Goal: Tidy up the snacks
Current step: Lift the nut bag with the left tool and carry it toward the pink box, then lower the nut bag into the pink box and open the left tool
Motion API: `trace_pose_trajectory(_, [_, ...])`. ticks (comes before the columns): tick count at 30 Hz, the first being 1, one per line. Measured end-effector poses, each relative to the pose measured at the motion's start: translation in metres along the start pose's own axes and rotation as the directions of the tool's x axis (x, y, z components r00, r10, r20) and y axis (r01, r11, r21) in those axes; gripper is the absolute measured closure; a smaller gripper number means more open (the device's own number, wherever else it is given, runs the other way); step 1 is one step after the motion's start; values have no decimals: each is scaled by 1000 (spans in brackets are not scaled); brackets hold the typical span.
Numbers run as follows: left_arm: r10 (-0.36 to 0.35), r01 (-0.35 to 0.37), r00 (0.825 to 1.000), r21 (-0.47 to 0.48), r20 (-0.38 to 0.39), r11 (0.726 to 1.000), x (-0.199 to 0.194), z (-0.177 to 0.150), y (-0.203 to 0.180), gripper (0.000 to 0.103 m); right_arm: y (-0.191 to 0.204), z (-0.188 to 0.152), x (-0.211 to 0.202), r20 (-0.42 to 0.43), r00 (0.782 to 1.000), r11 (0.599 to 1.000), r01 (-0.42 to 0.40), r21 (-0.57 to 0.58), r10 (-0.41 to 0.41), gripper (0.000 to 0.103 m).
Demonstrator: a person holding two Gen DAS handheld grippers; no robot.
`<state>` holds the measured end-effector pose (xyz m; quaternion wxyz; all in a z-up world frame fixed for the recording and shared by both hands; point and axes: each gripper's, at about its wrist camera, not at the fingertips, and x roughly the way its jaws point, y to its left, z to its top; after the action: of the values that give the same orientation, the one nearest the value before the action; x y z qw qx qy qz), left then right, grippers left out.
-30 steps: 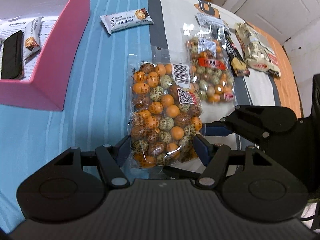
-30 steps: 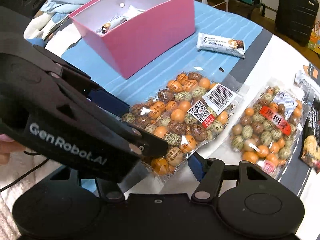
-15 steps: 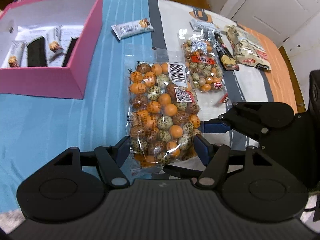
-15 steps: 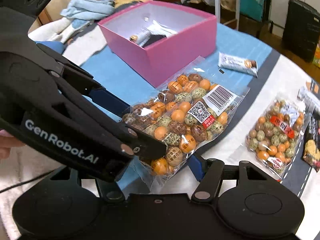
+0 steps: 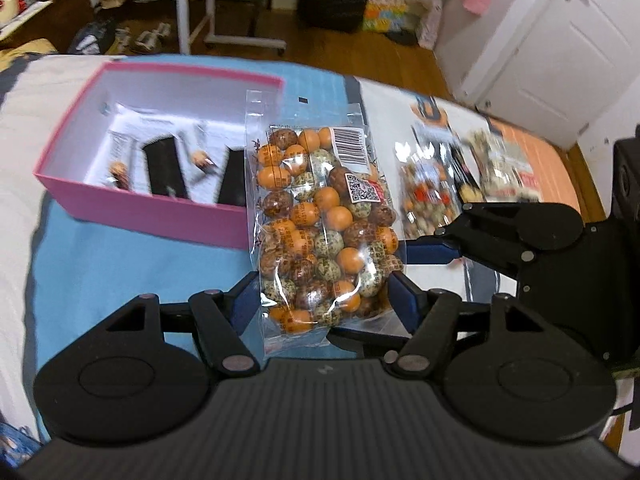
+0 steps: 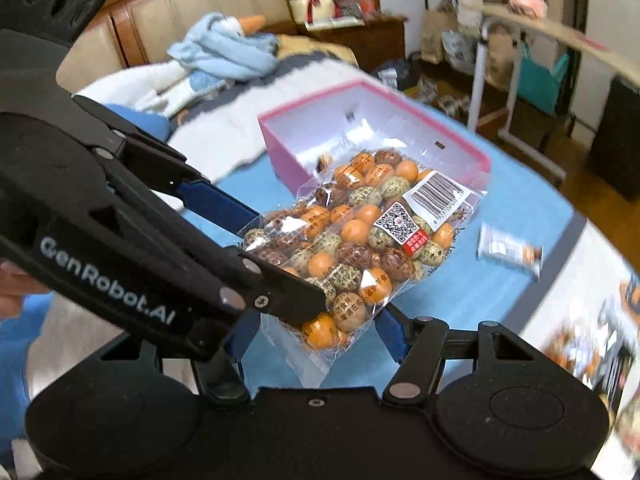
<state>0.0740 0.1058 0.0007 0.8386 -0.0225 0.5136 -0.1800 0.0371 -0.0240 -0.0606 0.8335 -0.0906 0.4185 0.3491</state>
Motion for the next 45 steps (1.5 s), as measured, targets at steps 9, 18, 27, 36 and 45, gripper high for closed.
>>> trace_pose_trajectory(9, [18,-15,998,-44,52,999,-5,52,69,37,-2,70,40,56,998,998,-4,-70,8,34])
trace_pose_trajectory(18, [71,-65,994,-73,83,995,37,106,150,37,-34,132,123,79,995,997,-60,-46,64,34])
trace_pose_trajectory(27, [114,-113,993,-85,9,990,104,124,203,36,-59,147,203,-10,991,989,-133,67,134,35])
trace_pose_trajectory(36, [115,-124,991,-127,-74,984,130,118,215,36,-62,141,226,-94,978,980,-177,90,185,36])
trace_pose_trajectory(45, [199,-202,979,-145,-31,969,150,116,218,34,-63,149,256,-180,982,986,-34,162,63,34])
